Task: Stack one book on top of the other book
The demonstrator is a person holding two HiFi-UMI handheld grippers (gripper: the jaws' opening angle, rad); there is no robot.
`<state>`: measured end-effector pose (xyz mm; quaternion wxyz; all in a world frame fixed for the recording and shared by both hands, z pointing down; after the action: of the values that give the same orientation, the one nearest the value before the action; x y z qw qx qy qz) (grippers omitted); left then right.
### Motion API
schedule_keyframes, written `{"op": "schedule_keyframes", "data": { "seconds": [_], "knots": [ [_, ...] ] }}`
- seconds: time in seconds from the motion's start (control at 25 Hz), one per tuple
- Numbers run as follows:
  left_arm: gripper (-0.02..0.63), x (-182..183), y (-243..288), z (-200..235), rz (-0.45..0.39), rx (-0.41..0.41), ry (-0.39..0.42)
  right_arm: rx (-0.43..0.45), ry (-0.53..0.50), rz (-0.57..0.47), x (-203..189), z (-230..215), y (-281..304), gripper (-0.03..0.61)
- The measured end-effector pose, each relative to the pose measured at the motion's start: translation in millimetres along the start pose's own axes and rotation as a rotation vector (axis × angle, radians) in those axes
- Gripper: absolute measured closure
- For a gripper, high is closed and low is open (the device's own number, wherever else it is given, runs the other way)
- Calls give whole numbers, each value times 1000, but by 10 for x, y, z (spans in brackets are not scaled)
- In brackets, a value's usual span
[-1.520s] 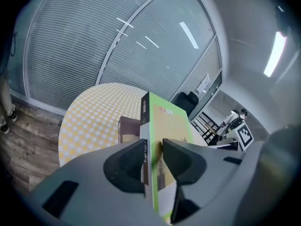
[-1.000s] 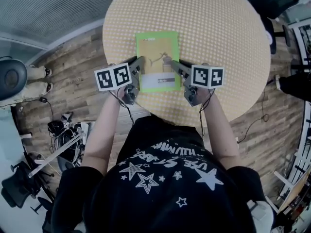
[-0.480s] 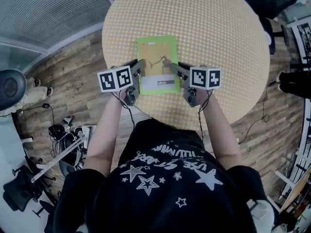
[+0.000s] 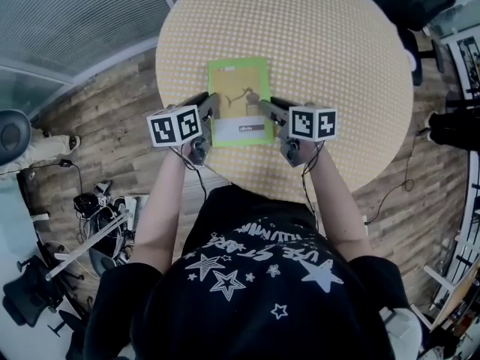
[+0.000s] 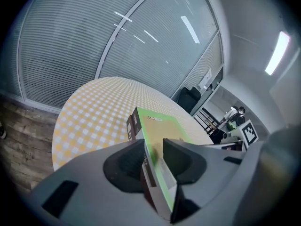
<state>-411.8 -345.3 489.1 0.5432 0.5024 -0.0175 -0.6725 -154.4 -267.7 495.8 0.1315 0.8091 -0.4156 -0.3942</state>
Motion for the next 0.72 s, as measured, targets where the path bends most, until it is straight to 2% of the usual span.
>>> {"op": "schedule_keyframes", "data": {
  "seconds": [0.16,0.4,0.72],
  "knots": [
    [489,13,-123,-95,-46,34,18,23,4,-18,-15,-28,-158,440],
    [491,-20,-327,-280,-117,73,42,28,-18,-114,90,-92,-399,442],
    [498,-128,-220,-1258,-183,114,80,49,-102,-137,224,-451,-1178,443]
  ]
}}
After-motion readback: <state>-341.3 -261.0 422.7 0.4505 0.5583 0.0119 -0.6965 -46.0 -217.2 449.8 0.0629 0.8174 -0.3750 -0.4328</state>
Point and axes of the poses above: the fingertips, and each gripper's own axes: y forward along the fingers, z to its left, x out of its top, the point moved 10 cm from there along -y, backward along the fingers, and after that the axes turned 3 degrees about y, right-handed, at the moved point
